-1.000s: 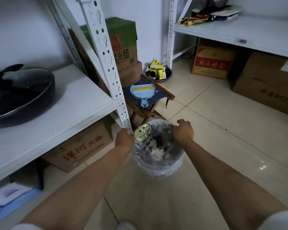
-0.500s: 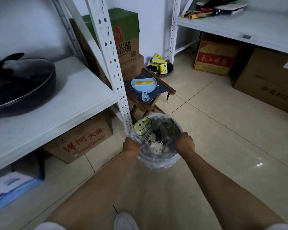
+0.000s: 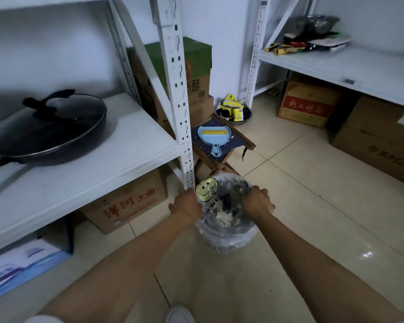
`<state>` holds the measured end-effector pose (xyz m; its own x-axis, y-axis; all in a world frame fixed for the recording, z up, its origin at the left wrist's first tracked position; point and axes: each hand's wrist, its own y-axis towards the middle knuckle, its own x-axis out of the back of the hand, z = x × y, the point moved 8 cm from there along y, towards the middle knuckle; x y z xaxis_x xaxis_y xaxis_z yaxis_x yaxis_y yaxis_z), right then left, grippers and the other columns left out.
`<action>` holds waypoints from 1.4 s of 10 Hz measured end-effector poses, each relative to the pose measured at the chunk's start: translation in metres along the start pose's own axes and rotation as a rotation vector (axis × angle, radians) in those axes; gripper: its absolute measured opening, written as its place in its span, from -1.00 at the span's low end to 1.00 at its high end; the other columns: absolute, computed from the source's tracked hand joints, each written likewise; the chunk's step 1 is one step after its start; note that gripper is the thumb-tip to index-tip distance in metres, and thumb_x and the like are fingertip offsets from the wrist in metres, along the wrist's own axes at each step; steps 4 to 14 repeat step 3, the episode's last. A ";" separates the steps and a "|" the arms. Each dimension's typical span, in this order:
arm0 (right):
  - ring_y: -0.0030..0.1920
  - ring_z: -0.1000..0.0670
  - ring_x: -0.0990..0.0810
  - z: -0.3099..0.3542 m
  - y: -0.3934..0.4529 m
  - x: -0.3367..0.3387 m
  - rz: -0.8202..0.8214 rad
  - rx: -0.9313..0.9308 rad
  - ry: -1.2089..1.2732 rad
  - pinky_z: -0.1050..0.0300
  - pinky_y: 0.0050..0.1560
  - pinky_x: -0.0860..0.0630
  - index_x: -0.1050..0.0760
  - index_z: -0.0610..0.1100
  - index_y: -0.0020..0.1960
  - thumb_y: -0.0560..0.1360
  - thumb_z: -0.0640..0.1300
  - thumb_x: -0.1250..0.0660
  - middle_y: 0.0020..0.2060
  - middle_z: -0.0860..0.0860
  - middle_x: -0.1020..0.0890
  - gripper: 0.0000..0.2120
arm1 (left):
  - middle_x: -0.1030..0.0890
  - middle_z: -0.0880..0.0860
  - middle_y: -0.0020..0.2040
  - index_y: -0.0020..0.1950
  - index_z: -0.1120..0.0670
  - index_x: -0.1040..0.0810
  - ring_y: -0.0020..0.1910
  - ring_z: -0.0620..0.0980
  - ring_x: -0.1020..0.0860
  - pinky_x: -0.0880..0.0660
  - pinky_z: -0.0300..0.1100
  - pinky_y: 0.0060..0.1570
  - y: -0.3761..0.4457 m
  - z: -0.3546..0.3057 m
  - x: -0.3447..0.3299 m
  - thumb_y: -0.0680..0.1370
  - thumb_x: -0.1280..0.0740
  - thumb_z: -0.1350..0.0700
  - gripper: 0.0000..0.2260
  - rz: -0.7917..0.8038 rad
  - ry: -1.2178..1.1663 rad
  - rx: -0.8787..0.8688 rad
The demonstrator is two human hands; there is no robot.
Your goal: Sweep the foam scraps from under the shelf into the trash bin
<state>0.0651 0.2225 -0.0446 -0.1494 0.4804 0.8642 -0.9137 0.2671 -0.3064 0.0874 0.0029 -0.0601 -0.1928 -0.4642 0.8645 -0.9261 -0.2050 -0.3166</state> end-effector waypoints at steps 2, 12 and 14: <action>0.19 -0.25 -0.54 0.097 -0.053 0.024 0.031 0.345 0.131 -0.10 0.20 -0.51 -0.43 -0.13 0.29 0.47 -0.13 -0.18 0.25 -0.18 -0.52 -0.60 | -0.48 0.07 0.29 0.36 0.07 -0.40 0.28 0.09 -0.51 -0.54 -0.02 0.21 -0.057 -0.016 0.074 0.57 -0.27 0.06 -0.64 -0.074 -0.084 -0.370; 0.12 -0.18 -0.57 0.138 -0.089 0.033 0.021 0.489 0.161 -0.09 0.14 -0.54 -0.48 -0.06 0.19 0.45 -0.07 -0.24 0.16 -0.12 -0.58 -0.69 | -0.50 0.01 0.31 0.40 0.02 -0.37 0.22 -0.03 -0.53 -0.55 -0.08 0.19 -0.109 -0.003 0.116 0.56 -0.29 0.12 -0.60 -0.134 -0.217 -0.400; 0.12 -0.18 -0.57 0.138 -0.089 0.033 0.021 0.489 0.161 -0.09 0.14 -0.54 -0.48 -0.06 0.19 0.45 -0.07 -0.24 0.16 -0.12 -0.58 -0.69 | -0.50 0.01 0.31 0.40 0.02 -0.37 0.22 -0.03 -0.53 -0.55 -0.08 0.19 -0.109 -0.003 0.116 0.56 -0.29 0.12 -0.60 -0.134 -0.217 -0.400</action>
